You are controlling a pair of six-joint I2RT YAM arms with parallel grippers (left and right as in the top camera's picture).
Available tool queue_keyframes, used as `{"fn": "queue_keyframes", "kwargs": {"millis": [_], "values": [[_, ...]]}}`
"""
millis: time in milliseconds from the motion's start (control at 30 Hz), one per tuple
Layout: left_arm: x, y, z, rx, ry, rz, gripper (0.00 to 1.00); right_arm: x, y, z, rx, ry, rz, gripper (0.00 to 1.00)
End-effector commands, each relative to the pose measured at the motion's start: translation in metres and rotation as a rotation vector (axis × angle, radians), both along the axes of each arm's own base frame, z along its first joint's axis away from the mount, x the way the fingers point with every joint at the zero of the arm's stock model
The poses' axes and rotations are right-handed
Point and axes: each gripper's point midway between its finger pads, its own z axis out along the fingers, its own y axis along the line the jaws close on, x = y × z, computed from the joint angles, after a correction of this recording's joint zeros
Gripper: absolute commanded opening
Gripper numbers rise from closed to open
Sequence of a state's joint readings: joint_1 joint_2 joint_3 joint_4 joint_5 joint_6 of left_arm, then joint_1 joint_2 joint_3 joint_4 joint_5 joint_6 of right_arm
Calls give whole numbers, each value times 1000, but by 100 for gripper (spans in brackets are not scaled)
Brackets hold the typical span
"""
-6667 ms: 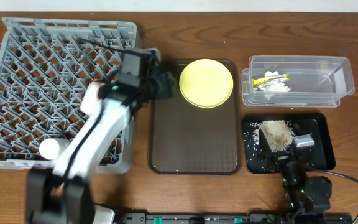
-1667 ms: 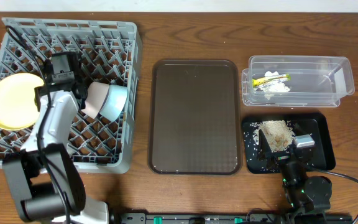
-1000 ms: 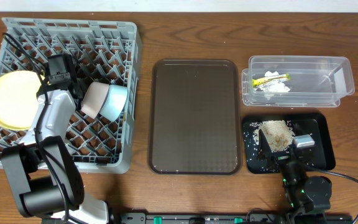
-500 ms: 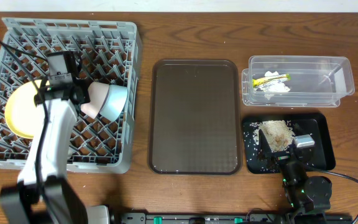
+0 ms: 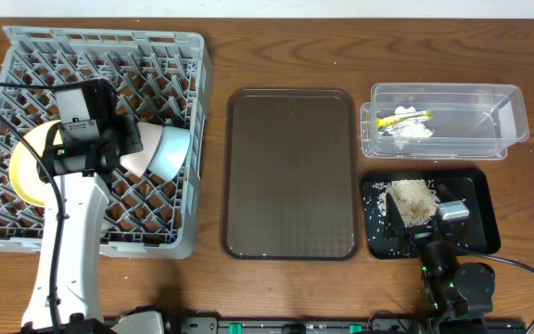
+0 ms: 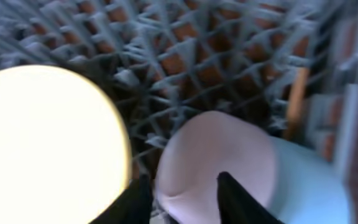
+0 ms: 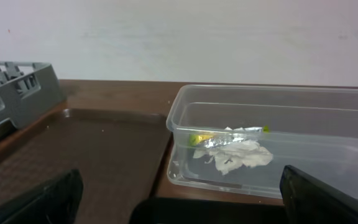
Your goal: Sort waste into correct bins and load items into the dishwasher
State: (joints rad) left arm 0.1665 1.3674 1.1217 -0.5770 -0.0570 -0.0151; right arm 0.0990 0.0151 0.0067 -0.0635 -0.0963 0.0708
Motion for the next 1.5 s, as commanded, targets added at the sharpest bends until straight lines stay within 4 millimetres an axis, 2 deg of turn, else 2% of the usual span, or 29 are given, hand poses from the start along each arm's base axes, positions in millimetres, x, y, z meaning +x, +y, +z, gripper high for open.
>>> {"fn": "queue_keyframes", "kwargs": {"millis": [0,133,233,300,467,600,867,1067,1200,1333,1467], "values": [[-7,33,9,114,6,133,38,0,-2,-1,-5,2,-9,99],[-13,58,11,-13,-47,273,37,0,-2,-1,-5,2,-9,99],[-10,49,6,-160,-64,217,37,0,-2,-1,-5,2,-9,99],[-11,46,-1,-183,-39,206,38,0,-2,-1,-5,2,-9,99],[-22,47,-38,-77,130,214,38,0,-2,-1,-5,2,-9,99],[-21,48,-61,13,219,223,38,0,-2,-1,-5,2,-9,99],[-20,59,-80,187,307,260,38,0,-2,-1,-5,2,-9,99],[-17,61,-104,190,357,257,38,0,-2,-1,-5,2,-9,99],[-21,60,-119,184,409,255,26,0,-2,-1,-5,2,-9,99],[-22,59,-118,183,413,255,9,0,-2,-1,-5,2,-9,99],[-21,54,-113,186,403,242,8,0,-2,-1,-5,2,-9,99]]}}
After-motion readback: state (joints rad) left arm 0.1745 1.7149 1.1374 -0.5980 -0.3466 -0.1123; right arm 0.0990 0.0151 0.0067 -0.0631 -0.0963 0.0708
